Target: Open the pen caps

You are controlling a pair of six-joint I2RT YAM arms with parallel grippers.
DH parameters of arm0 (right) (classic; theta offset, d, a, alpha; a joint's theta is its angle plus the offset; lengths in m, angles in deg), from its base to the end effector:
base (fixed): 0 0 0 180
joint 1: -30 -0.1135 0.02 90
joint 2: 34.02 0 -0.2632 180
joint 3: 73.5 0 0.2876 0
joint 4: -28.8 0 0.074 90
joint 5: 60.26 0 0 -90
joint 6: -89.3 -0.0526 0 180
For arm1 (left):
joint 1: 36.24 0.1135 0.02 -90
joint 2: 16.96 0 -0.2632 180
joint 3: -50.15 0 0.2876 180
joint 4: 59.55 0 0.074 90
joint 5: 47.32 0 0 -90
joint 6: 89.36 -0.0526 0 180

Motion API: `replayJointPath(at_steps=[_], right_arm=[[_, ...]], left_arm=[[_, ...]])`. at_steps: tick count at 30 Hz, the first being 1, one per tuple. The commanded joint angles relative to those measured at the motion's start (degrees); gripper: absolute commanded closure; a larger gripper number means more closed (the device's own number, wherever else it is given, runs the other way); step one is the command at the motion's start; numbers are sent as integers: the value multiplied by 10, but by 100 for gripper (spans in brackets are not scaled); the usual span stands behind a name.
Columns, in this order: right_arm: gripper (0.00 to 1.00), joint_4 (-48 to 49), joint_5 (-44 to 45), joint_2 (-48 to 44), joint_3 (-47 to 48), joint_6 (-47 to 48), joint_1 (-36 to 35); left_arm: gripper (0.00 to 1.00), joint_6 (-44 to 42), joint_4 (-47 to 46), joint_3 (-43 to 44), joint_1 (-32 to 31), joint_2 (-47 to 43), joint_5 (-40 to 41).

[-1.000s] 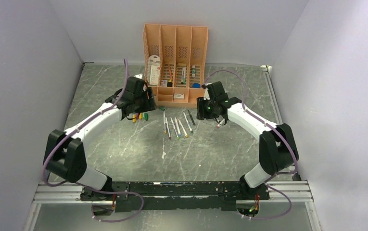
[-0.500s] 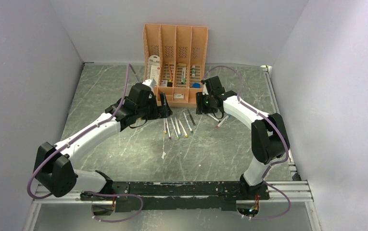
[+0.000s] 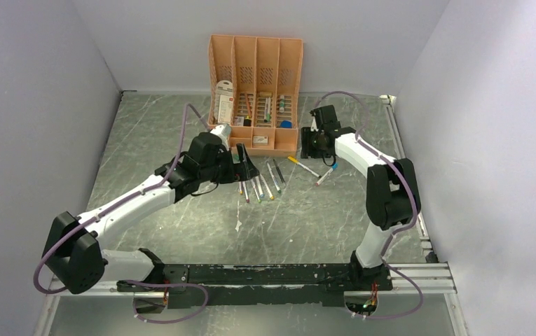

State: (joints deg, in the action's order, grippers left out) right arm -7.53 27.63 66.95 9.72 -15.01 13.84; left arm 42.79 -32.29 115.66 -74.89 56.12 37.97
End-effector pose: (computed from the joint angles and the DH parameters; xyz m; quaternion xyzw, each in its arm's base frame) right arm 0.4012 0.1183 0.1817 -0.0210 0.9509 0.0979 0.2929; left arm 0.2568 -0.2109 0.2552 -0.0080 0.8857 -0.3276 0.3287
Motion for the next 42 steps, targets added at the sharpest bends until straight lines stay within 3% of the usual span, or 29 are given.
replayJointPath(at_steps=[1,11,22,34,42], right_arm=[[50,3,-10,44,28,23,5],[50,7,-3,69,23,28,6],[51,7,7,96,9,30,4],[63,-8,86,94,-27,28,-50],[80,-17,96,76,-55,19,-78]], left_arm=[[0,22,-52,14,-22,20,-19],[0,20,-31,66,-67,74,5],[0,19,-29,74,-82,76,13],[1,17,-32,57,-84,57,18],[0,13,-33,52,-84,45,17]])
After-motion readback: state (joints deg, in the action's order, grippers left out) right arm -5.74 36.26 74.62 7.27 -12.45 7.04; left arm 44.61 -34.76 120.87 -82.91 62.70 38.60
